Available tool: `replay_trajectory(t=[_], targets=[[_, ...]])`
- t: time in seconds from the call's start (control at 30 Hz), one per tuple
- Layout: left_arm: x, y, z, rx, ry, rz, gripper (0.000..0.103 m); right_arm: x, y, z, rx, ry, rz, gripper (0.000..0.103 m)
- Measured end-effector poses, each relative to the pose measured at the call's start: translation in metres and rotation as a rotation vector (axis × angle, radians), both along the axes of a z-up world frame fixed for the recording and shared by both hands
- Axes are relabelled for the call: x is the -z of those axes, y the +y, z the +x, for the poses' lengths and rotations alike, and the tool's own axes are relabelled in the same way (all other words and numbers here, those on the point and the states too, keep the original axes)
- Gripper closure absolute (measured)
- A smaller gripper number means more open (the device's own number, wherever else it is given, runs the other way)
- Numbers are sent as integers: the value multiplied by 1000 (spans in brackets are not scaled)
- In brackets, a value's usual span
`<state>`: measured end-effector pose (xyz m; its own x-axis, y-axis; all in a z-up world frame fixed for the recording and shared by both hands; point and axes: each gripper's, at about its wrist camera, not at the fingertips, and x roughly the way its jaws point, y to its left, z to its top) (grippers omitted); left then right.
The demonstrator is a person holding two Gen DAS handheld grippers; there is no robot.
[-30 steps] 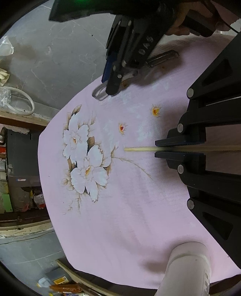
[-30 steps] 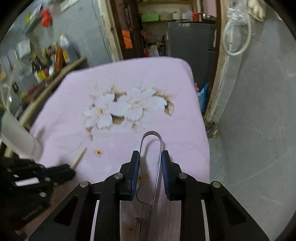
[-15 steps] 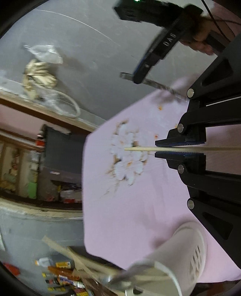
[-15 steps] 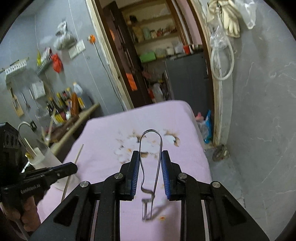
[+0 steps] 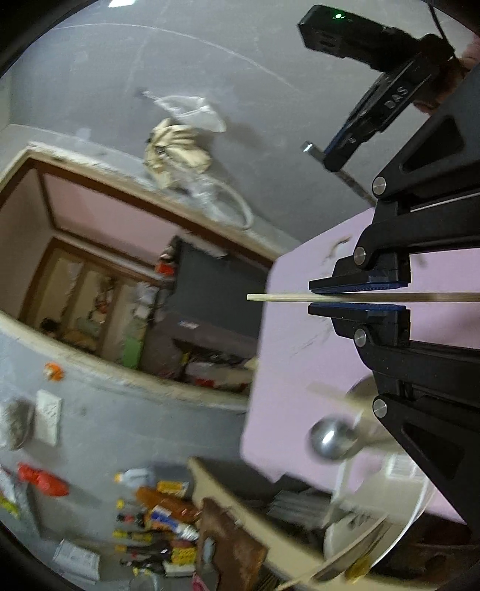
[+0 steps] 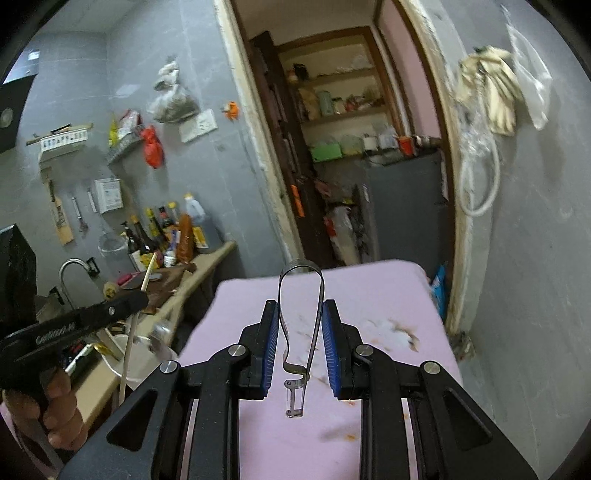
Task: Organize utensils
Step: 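Lift the chopstick and tongs and carry both over the white caddy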
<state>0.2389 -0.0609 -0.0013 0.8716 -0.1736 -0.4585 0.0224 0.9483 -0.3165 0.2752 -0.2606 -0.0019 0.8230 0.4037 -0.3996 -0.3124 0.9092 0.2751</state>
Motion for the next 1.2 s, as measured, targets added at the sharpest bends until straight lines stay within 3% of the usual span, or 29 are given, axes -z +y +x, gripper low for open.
replay_trajectory(t=[0.3, 0.67, 0.9, 1.2], targets=[[-38, 78, -7, -161, -123, 21, 98, -42, 60, -12, -98, -76, 14, 82], [-35, 162, -11, -345, -189, 0, 98, -47, 119, -17, -163, -85, 37, 82], [-20, 177, -2, -368, -188, -5, 98, -51, 136, -27, -141, -111, -18, 82], [-5, 175, 3, -366, -191, 2, 98, -34, 142, -26, -107, -68, -31, 82]])
